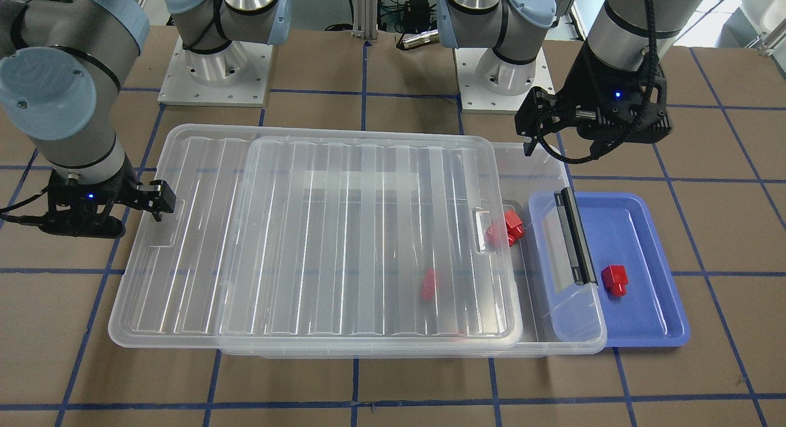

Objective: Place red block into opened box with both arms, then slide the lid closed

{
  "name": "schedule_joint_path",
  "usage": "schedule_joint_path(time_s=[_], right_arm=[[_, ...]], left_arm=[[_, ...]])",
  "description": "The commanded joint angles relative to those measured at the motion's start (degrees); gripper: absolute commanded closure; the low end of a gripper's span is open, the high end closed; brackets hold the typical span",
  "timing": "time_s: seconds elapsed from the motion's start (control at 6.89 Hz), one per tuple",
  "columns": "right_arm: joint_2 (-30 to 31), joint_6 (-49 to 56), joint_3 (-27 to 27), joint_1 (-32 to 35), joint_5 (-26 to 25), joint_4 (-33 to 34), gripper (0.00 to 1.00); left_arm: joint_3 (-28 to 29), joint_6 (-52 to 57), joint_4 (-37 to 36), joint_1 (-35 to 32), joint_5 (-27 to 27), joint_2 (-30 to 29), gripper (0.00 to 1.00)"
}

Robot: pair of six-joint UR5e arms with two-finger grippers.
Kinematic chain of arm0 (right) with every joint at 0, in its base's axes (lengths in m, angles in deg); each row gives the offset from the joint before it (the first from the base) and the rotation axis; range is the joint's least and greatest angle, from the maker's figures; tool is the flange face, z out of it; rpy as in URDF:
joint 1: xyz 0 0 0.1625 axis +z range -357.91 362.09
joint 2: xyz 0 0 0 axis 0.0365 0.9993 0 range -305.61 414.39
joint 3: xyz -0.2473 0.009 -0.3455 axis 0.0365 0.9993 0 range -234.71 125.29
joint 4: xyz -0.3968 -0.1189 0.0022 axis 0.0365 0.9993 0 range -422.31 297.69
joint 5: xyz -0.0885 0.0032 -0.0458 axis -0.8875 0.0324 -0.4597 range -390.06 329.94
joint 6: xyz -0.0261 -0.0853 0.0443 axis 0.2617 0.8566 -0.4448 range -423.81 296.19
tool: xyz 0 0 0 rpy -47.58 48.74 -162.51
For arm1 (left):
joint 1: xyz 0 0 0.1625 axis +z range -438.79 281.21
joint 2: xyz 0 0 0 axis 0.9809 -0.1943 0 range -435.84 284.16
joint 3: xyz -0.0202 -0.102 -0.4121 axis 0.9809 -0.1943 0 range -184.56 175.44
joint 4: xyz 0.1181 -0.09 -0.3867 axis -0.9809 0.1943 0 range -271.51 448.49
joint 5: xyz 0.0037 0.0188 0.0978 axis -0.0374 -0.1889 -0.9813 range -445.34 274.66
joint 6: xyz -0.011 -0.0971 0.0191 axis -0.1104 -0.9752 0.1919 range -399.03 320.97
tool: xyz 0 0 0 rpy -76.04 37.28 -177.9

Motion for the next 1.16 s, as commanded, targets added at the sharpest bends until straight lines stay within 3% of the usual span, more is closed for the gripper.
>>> schedule_joint_path(time_s=[0.0, 0.44, 0.73, 1.02], right_arm=[[0.17, 2.94, -0.07, -2.90, 0.05, -0.52, 0.00], [0.96, 3.05, -0.34, -6.76, 0.23, -1.04, 0.00], [1.13, 3.05, -0.08, -7.92, 0.32, -1.75, 0.00], [1.66, 3.05, -0.25, -7.66, 0.75, -1.84, 0.00]], left_arm=[[0.72, 0.37, -1.34, -0.24, 0.05, -0.71, 0.00], [5.37, 0.28, 0.84, -1.12, 0.31, -3.61, 0.00], [5.21, 0.28, 0.94, -0.07, 1.72, -4.40, 0.00], [5.03, 0.36, 0.42, 4.82, 3.74, -7.46, 0.00]])
